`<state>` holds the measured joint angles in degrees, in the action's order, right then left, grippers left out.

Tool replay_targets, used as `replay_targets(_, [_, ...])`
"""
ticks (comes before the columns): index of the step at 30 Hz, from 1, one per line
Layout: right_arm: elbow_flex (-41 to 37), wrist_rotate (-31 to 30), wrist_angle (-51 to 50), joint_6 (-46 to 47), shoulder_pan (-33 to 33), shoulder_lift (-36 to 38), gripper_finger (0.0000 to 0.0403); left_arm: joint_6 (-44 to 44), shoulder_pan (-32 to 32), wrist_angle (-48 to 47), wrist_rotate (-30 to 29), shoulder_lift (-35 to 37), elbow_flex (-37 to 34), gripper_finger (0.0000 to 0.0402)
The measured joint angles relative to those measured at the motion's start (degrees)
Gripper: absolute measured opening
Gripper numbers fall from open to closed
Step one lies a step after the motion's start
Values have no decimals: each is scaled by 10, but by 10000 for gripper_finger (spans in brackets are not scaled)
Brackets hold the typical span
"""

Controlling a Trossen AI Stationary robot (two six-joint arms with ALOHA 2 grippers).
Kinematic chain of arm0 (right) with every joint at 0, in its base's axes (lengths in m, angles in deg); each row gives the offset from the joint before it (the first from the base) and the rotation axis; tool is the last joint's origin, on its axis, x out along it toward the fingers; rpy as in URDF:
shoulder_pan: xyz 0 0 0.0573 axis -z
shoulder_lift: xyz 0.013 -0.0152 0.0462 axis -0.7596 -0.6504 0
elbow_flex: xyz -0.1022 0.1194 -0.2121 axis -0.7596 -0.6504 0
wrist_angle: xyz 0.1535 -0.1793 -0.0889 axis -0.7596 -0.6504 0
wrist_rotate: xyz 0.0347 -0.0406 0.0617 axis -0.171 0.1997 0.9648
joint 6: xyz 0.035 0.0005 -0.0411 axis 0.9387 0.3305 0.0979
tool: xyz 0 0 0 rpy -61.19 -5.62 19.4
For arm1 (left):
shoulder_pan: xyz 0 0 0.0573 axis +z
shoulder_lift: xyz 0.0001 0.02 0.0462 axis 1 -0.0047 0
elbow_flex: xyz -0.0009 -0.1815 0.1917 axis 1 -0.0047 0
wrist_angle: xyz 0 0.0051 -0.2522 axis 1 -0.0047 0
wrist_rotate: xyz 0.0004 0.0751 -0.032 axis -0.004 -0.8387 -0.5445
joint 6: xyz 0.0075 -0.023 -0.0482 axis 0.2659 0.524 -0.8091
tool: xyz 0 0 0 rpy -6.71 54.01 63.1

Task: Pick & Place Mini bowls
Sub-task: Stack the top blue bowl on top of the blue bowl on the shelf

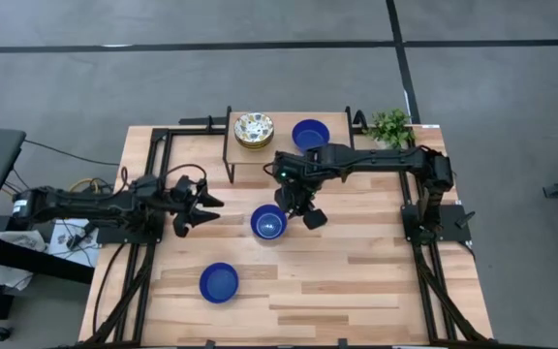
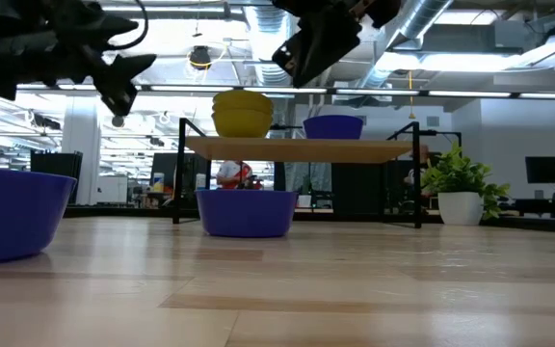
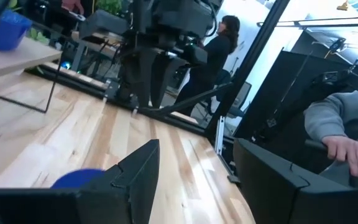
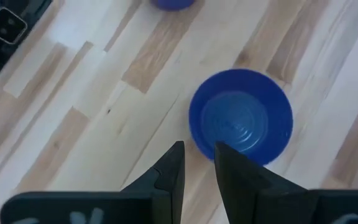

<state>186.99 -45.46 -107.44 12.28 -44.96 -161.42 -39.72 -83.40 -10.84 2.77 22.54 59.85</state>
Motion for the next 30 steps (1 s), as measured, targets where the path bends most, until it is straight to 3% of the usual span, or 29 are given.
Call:
replay_targets(19, [0, 3, -9, -33, -11, -93, 77, 31, 0, -4, 0, 18, -35, 204])
replay_targets(30, [0, -1, 11, -102, -26, -95, 77, 29, 0, -4, 0, 18, -35, 204])
